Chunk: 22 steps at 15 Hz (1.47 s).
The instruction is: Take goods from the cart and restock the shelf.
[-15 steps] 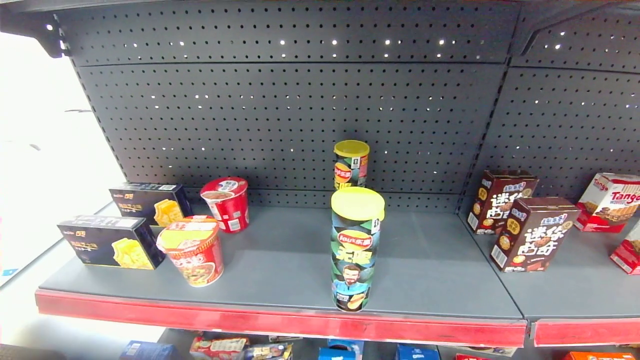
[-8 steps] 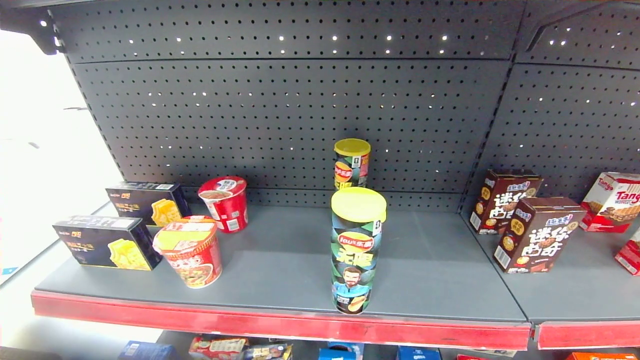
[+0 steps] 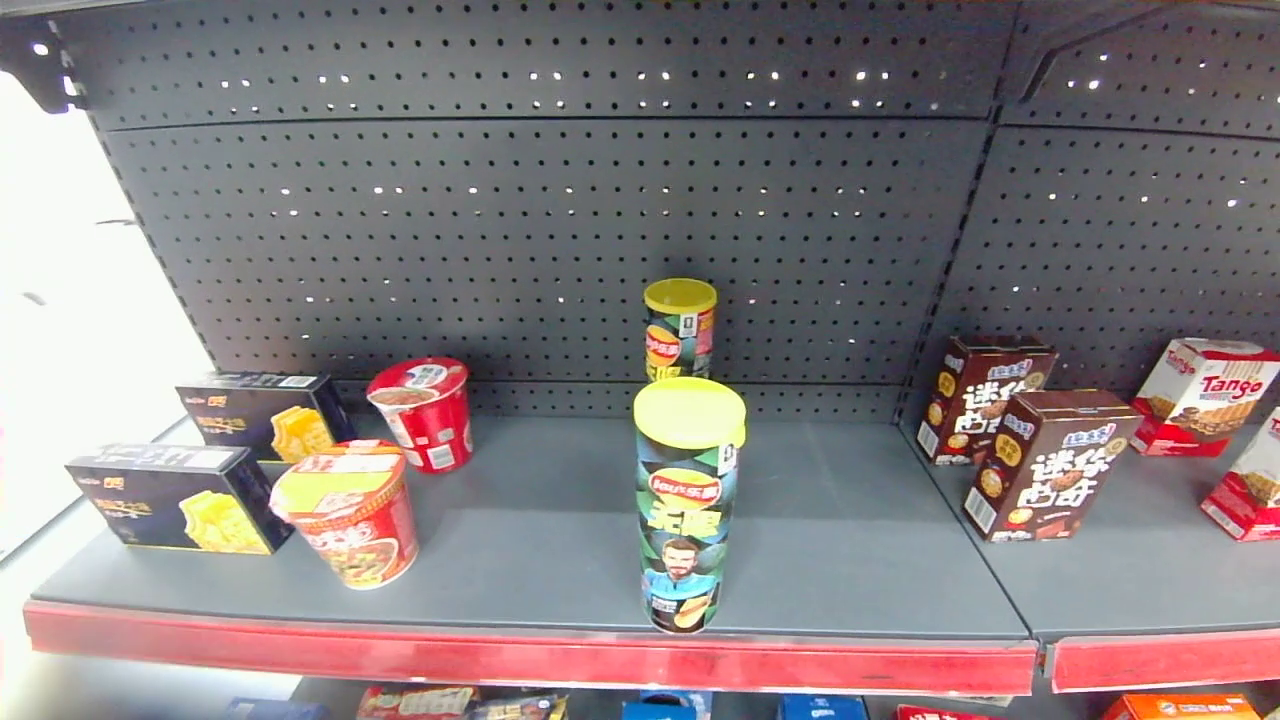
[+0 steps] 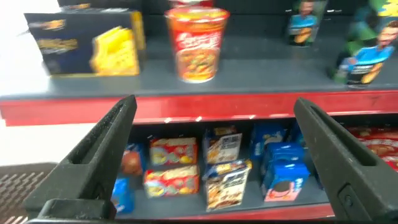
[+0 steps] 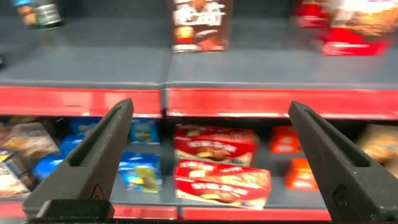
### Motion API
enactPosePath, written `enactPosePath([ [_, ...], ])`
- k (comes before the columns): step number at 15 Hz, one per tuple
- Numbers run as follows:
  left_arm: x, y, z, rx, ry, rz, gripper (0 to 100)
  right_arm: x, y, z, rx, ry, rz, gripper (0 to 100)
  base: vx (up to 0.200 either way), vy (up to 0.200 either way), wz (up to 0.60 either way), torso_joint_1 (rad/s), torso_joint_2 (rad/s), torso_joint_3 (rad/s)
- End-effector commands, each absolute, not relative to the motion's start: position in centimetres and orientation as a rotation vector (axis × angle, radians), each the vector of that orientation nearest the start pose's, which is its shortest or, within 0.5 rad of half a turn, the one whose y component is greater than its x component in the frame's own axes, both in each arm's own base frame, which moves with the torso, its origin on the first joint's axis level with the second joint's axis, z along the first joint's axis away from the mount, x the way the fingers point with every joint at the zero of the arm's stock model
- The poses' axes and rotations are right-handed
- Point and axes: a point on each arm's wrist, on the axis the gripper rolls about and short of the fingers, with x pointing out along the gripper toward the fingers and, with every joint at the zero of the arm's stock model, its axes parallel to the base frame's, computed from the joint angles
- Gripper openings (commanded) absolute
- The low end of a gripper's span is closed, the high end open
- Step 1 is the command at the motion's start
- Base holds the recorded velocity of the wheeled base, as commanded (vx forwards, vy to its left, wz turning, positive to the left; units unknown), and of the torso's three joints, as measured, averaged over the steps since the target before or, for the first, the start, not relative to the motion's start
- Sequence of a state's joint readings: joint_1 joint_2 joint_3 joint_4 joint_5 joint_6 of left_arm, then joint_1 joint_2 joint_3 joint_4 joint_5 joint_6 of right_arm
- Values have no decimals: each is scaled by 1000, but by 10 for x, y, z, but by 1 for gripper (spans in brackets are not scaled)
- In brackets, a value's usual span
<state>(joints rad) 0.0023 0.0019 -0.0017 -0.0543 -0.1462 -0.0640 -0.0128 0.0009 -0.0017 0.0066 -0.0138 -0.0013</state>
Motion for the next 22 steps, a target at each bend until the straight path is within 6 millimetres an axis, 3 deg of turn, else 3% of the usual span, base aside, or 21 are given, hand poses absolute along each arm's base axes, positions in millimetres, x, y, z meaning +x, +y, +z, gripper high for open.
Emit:
enactPosePath([
  [1, -23, -3, 82, -62, -50, -144, 100, -23, 0, 75, -2, 6, -26, 100, 0, 0, 0, 0, 0, 0],
  [22, -23, -3, 82, -138, -48, -150, 100, -23, 0, 75, -2, 6, -25, 100, 0, 19, 0, 1, 0, 0],
])
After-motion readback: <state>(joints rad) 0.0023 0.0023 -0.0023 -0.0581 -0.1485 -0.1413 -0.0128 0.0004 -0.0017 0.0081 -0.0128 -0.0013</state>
